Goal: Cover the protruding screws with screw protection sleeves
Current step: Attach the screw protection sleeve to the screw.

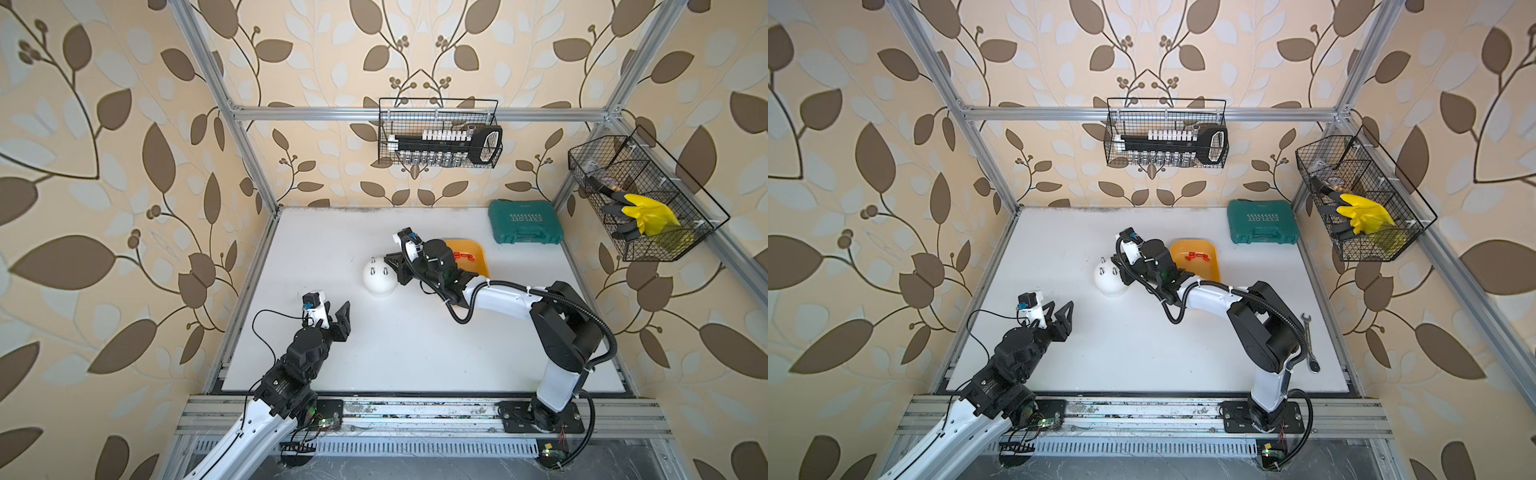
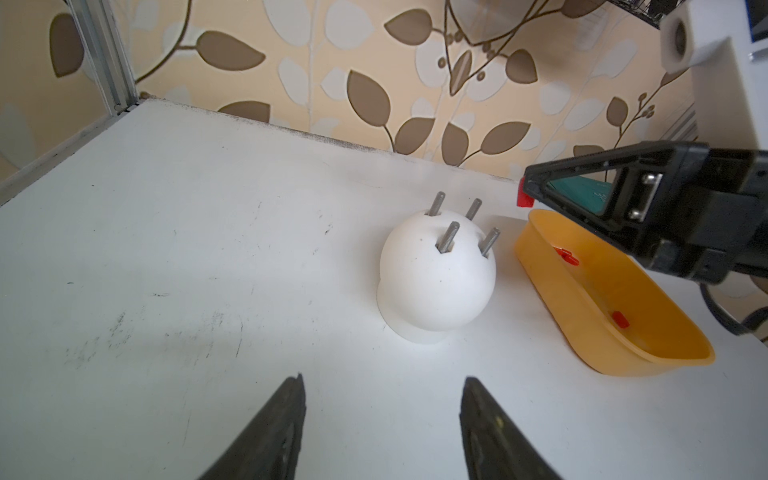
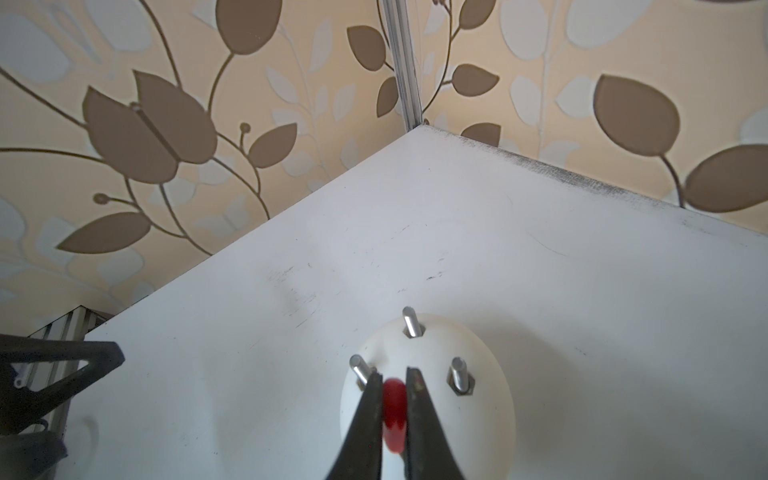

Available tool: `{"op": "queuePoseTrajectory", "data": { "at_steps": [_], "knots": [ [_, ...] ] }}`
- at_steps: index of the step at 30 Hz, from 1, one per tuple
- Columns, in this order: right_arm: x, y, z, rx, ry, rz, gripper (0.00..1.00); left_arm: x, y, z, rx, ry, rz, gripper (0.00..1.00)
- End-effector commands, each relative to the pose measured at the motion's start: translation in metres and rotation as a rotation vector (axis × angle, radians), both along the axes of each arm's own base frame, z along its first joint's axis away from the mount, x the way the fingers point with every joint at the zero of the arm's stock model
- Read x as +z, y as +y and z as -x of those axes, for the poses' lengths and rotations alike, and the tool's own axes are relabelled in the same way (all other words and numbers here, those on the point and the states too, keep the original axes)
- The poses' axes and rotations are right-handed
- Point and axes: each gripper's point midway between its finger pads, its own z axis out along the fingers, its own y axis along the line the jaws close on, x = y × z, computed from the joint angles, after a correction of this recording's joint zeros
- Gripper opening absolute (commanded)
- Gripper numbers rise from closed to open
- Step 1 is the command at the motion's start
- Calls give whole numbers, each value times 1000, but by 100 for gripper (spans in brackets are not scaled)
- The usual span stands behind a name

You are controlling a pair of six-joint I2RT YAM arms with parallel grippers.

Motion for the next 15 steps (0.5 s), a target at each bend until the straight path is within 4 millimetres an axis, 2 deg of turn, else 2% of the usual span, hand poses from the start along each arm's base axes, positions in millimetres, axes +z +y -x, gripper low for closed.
{"op": "queuePoseTrajectory", "data": {
  "at_steps": [1,15],
  "knots": [
    [-12,4,1,24,12,-10,12,6,1,-2,2,-23,-4,62],
    [-23,6,0,23,22,-15,12,6,1,-3,2,-23,-7,62]
  ]
}}
